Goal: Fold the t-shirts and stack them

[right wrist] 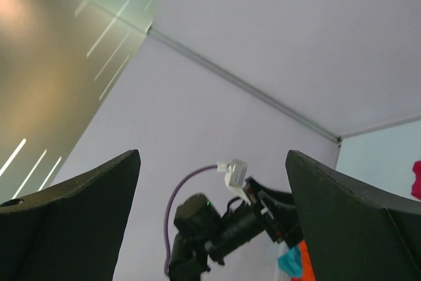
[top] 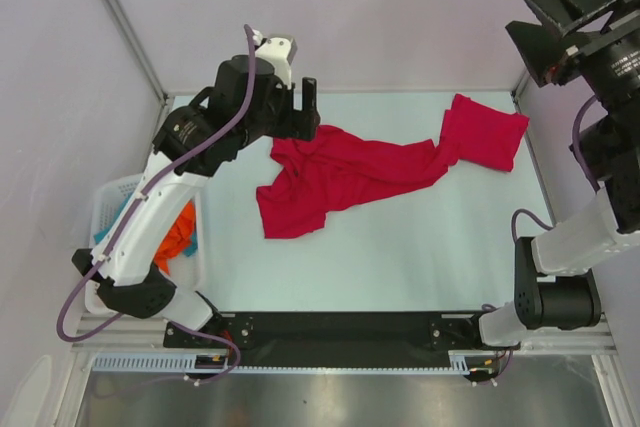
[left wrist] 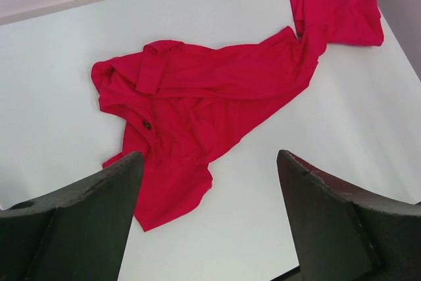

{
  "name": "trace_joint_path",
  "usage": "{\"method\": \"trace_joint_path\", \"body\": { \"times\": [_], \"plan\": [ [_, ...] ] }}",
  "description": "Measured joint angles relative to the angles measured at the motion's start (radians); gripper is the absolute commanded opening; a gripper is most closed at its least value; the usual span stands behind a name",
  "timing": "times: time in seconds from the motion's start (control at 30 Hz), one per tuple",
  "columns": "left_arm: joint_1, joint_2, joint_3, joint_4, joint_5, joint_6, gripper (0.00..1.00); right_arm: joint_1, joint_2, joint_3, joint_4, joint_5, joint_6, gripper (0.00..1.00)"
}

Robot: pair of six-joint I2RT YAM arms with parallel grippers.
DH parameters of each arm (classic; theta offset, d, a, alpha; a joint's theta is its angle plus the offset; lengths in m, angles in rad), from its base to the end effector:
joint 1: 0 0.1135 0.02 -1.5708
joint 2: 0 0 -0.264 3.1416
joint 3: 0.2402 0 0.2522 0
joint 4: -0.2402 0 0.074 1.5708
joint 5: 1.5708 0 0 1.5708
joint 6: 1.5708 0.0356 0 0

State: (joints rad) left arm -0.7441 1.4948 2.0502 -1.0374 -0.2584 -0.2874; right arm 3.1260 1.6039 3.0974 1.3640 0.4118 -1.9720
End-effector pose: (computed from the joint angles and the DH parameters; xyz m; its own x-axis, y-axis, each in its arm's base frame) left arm 0.2067 -0.1779 0.5066 -0.4654 0.0560 -0.8833 0.3716 0.9182 -0.1376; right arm 0.1147 0.0125 0.6561 -0.2311 0.8473 -0.4781 -0.4024 0.3642 0.8399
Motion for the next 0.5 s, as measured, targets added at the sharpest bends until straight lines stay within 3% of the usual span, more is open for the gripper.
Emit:
{"method": "trace_joint_path", "body": {
  "times": [0.1,0.23,0.37,0.5],
  "plan": [
    [0.0,0.006,0.026,-0.006,0.0,0.0,0.88,0.006,0.022,-0.006,-0.001,0.06,0.0,1.0],
    [0.0,0.011,0.058,-0.021,-0.001,0.0,0.88,-0.029,0.105,-0.006,0.0,0.002,0.0,1.0],
    [-0.006,0.018,0.087,-0.03,-0.001,0.0,0.88,-0.321,0.221,-0.012,-0.002,0.018,0.0,1.0],
    [-0.041,0.054,0.148,-0.048,-0.006,0.0,0.88,-0.457,0.307,-0.046,-0.013,0.025,-0.001,1.0]
  ]
}}
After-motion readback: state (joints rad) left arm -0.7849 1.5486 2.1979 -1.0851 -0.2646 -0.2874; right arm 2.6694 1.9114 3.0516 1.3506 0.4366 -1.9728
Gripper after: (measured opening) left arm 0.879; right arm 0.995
